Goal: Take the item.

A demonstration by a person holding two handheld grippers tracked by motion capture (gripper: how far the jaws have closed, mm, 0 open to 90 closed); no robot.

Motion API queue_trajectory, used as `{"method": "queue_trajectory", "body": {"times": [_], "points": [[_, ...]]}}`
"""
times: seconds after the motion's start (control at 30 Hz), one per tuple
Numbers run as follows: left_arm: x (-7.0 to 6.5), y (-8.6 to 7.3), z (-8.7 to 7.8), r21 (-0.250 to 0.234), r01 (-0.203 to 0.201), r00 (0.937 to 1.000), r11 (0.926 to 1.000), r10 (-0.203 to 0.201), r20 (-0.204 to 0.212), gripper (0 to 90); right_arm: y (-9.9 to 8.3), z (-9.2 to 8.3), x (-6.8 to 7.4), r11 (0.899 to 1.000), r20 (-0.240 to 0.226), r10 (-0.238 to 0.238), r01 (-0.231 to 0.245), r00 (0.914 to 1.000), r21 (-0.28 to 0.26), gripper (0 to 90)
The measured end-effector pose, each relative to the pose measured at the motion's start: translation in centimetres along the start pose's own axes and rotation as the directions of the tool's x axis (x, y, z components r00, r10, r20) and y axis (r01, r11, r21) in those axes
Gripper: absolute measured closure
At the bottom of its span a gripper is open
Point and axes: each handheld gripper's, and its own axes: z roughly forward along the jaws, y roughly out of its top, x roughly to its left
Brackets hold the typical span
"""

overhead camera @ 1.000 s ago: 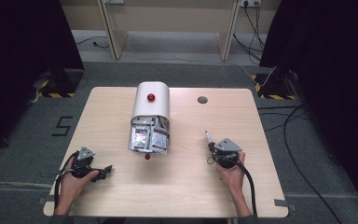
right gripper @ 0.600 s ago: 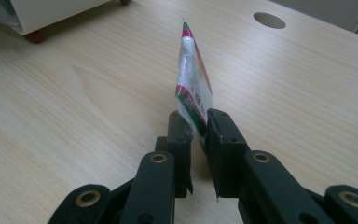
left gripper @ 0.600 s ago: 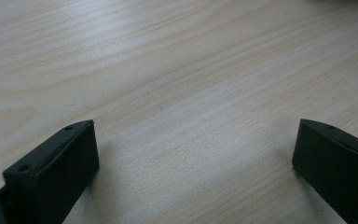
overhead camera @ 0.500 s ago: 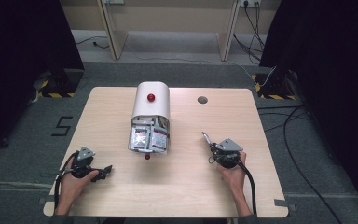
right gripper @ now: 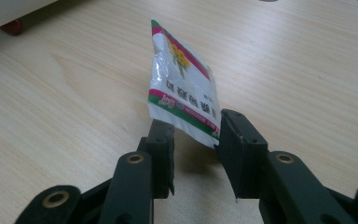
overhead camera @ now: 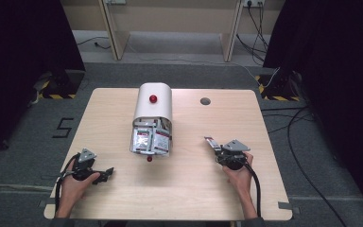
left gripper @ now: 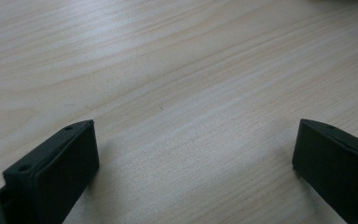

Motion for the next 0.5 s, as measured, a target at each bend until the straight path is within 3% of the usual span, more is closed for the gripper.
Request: {"method": "queue_trajectory", "body": {"times": [0.5], "points": [[0.0,0.0,0.0,0.0,0.0,1.0,1.0,0.0,0.0,0.0,0.16,-0.49,-0.26,0.999,-0.021,0.054,-0.054,0.9983,-0.003,54.3]]}}
